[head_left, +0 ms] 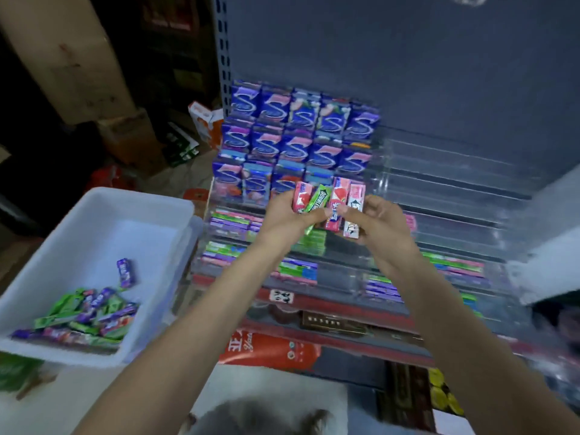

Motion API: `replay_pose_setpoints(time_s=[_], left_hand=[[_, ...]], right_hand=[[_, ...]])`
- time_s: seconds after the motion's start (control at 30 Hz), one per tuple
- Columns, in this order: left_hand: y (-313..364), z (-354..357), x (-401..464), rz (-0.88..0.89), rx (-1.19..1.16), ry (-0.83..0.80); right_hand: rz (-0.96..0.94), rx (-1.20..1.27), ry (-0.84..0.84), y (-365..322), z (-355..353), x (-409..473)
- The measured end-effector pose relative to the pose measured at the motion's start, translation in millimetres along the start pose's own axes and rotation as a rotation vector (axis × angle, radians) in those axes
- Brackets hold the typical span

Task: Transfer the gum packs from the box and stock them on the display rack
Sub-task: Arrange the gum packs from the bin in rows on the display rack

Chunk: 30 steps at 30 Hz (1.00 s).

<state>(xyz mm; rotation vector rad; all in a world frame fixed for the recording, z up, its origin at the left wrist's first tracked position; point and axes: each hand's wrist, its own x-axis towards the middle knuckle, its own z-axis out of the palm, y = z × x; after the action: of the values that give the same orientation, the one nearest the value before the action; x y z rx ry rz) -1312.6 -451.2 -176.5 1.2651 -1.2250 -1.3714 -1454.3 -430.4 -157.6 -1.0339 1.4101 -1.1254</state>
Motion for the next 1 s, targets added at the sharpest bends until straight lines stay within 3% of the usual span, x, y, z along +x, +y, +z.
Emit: replay_pose_setpoints(time_s=[0.17,0.37,0.47,0.73,0.87,1.0], left_hand=[[7,71,5,0.042,0.239,-0.11],[24,123,20,0.177,0.655,-0.296],[27,141,25,0.142,0.586,-0.297],[16,162,38,-0.005,0.41,-0.09],[7,181,40,-0.053,0.356,-0.016],[-2,194,37,-0.057,0.363,0.019]], right_hand=[[0.024,-0.017,0.055,-6,-97,-3],[-0.036,-0.135,0.03,-10,-153,-2],[-0.048,-0.142,0.097,-5,-170,3],[-0.044,-0.101,0.287,25,-227,30],[-0.048,-0.221,0.263,39,-244,51],[-0.089,-0.453,0.107,52,-252,65]])
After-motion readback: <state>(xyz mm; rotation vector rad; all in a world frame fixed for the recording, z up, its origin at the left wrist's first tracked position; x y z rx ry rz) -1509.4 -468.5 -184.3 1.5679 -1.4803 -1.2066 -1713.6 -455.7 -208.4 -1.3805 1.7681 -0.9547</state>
